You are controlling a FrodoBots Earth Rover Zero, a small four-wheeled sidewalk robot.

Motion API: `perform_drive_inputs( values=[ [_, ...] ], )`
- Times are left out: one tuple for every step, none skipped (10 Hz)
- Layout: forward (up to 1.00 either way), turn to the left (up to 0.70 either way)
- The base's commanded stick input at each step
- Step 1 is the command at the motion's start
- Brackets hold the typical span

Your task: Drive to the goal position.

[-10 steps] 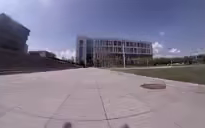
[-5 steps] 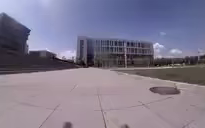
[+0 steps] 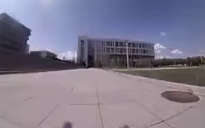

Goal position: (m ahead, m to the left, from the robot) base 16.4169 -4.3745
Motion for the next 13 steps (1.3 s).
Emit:
perform_drive_inputs(
  values=[
    [1.0, 0.0],
    [1.0, 0.0],
    [1.0, 0.0],
    [1.0, 0.0],
    [1.0, 0.0],
    [1.0, 0.0],
    [1.0, 0.0],
    [1.0, 0.0],
    [1.0, 0.0],
    [1.0, 0.0],
    [1.0, 0.0],
    [1.0, 0.0],
    [1.0, 0.0]
  ],
)
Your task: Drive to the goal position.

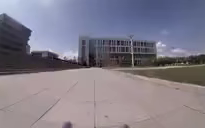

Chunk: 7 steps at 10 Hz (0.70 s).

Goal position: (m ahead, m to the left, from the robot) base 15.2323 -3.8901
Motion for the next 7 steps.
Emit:
perform_drive_inputs(
  values=[
    [1.0, 0.0],
    [1.0, 0.0],
    [1.0, 0.0],
    [1.0, 0.0],
    [1.0, 0.0],
    [1.0, 0.0],
    [1.0, 0.0]
  ],
)
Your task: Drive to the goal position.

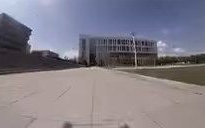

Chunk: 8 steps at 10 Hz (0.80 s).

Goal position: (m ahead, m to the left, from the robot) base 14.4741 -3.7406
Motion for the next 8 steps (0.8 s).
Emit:
perform_drive_inputs(
  values=[
    [1.0, 0.0],
    [1.0, 0.0],
    [1.0, 0.0],
    [1.0, 0.0],
    [1.0, 0.0],
    [1.0, 0.0],
    [1.0, 0.0],
    [1.0, 0.0]
  ],
)
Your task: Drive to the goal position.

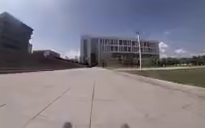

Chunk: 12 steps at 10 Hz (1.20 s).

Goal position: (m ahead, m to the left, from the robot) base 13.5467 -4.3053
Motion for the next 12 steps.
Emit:
perform_drive_inputs(
  values=[
    [1.0, 0.0],
    [1.0, 0.0],
    [1.0, 0.0],
    [1.0, 0.0],
    [1.0, 0.0],
    [1.0, 0.0],
    [1.0, 0.0],
    [1.0, 0.0],
    [1.0, 0.0],
    [1.0, 0.0],
    [1.0, 0.0],
    [1.0, 0.0]
  ],
)
